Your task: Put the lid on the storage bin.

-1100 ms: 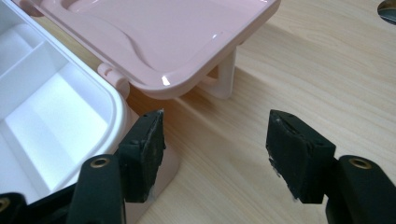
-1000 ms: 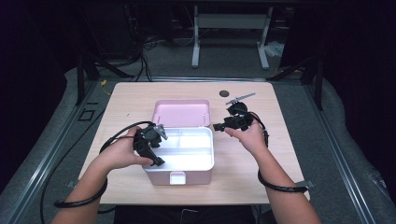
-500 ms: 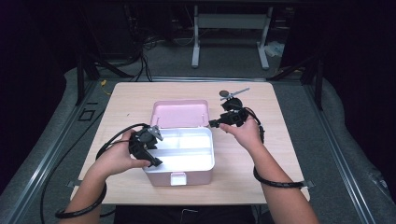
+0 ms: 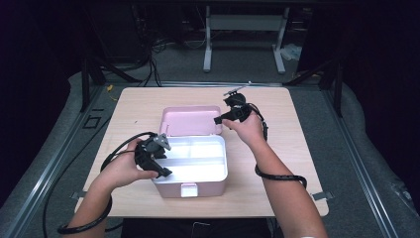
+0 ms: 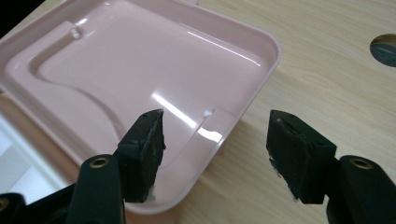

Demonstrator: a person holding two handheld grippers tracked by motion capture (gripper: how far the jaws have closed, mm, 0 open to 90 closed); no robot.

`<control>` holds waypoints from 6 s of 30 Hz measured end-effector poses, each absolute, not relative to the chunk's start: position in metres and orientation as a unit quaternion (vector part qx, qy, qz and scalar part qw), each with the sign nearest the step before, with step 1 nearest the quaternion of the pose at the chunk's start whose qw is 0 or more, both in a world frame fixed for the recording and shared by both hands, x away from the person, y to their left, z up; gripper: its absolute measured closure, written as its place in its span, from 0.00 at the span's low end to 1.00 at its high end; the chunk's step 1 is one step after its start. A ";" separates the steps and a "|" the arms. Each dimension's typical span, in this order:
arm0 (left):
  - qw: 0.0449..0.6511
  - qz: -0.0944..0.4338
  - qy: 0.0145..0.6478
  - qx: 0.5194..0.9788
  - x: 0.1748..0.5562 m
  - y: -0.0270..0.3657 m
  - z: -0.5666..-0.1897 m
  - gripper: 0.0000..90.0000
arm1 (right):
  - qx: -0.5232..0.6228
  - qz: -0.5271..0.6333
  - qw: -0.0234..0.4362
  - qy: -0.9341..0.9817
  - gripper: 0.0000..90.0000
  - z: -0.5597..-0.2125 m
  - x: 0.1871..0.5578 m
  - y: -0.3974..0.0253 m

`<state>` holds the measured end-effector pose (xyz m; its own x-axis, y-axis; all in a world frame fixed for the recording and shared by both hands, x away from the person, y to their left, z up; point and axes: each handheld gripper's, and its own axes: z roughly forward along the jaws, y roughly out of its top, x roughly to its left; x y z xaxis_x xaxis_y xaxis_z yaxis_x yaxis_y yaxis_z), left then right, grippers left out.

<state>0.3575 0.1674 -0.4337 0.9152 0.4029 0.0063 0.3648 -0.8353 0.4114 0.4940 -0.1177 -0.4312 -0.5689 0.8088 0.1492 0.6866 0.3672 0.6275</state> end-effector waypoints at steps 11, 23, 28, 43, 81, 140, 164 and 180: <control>0.214 0.048 0.206 0.954 0.356 0.168 -0.435 0.44 | 0.504 0.310 0.091 0.801 0.55 -0.450 0.518 -0.108; 0.216 0.049 0.207 0.953 0.356 0.168 -0.435 0.44 | 0.540 0.297 0.092 0.782 0.75 -0.460 0.529 -0.102; 0.217 0.048 0.206 0.953 0.356 0.169 -0.435 0.44 | 0.545 0.288 0.086 0.783 0.82 -0.461 0.531 -0.100; 0.222 0.050 0.201 0.953 0.356 0.169 -0.435 0.44 | 0.551 0.271 0.085 0.785 0.84 -0.457 0.528 -0.105; 0.221 0.053 0.214 0.950 0.356 0.166 -0.435 0.43 | 0.493 0.380 0.156 0.767 0.93 -0.392 0.480 -0.120; 0.397 0.109 0.360 0.837 0.469 0.223 -0.357 0.57 | 0.434 0.427 0.175 0.774 0.94 -0.372 0.440 -0.131; 0.401 0.102 0.359 0.837 0.468 0.230 -0.363 0.79 | 0.426 0.477 0.108 0.761 0.60 -0.370 0.470 -0.127; 0.417 0.120 0.334 0.837 0.453 0.229 -0.353 0.79 | 0.400 0.483 0.148 0.765 0.74 -0.362 0.446 -0.130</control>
<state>0.4535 0.2293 -0.3529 0.7484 0.6588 -0.0768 0.4576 -0.4291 0.7787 0.4464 -0.1305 -0.3624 -0.6370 0.7543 0.1593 0.4686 0.2147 0.8569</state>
